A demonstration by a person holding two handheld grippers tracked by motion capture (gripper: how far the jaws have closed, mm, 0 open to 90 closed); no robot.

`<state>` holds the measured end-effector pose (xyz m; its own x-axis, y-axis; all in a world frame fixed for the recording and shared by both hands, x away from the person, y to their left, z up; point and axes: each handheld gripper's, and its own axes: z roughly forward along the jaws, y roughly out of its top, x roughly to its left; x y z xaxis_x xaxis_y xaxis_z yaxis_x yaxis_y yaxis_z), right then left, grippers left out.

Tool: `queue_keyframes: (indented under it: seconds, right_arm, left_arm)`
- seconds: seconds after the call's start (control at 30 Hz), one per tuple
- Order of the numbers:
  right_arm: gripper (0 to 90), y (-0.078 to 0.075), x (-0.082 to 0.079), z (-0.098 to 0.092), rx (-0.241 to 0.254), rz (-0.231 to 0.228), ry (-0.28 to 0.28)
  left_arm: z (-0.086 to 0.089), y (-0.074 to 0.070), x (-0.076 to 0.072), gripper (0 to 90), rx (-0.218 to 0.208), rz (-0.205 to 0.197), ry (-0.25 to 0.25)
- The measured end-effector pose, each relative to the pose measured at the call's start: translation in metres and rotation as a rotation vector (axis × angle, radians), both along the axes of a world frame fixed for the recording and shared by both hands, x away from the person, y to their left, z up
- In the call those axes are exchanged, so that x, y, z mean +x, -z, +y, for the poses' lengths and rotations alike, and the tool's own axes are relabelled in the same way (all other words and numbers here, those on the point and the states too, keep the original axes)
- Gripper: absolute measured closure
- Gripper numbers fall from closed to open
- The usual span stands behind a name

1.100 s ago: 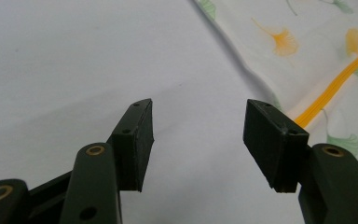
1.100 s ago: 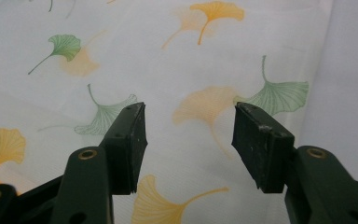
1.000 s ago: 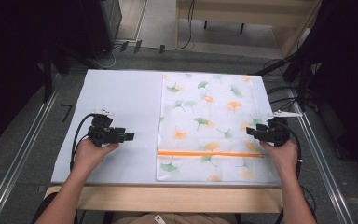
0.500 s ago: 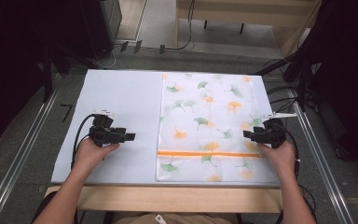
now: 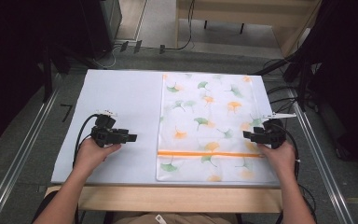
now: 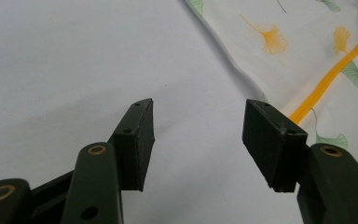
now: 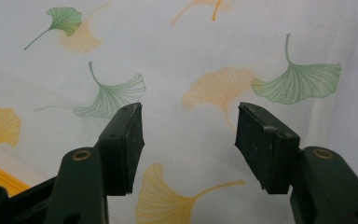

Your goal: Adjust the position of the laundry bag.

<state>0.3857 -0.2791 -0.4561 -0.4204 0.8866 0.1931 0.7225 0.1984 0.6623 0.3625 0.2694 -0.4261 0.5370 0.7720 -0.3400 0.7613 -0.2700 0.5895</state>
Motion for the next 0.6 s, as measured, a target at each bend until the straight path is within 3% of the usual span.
queue_keyframes:
  seconds: [0.2,0.6]
  right_arm:
    - [44.0,-0.0002,0.0001,-0.0011,0.004,-0.003,-0.001]
    - [44.7,-0.0014,-0.0005,-0.0035,0.002,-0.005,0.013]
  left_arm:
    - [-0.0029,-0.0006,0.0003,45.2,-0.023,0.020,0.005]
    - [-0.0084,-0.0013,0.0004,44.0,-0.014,0.028,0.009]
